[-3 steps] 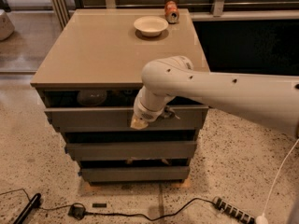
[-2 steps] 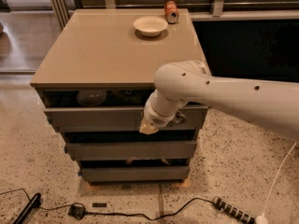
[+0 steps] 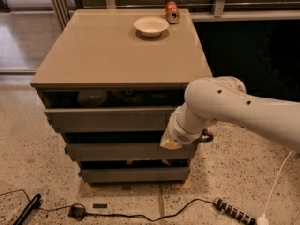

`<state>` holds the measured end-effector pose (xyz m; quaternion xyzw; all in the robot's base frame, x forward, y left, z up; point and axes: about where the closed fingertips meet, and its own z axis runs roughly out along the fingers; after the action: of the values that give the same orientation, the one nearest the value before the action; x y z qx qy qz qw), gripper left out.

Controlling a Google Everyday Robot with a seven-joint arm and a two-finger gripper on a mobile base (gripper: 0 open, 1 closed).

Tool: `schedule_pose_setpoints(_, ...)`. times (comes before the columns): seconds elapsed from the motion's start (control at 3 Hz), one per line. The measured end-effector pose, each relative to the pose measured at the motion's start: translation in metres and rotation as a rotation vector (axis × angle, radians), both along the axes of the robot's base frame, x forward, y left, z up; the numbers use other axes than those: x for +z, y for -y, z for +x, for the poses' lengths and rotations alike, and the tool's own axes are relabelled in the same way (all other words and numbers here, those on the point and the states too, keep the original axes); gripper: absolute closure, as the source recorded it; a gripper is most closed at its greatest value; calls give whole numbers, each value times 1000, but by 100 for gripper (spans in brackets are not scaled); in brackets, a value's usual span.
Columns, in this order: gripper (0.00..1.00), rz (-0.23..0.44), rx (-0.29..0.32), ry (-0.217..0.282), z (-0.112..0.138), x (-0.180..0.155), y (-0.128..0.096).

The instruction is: Close top drawer

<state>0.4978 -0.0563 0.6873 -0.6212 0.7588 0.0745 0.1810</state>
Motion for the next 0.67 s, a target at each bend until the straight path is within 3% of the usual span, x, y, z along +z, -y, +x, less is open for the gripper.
schedule_pose_setpoints(0.67, 59, -1, -3, -1, -1, 0, 2)
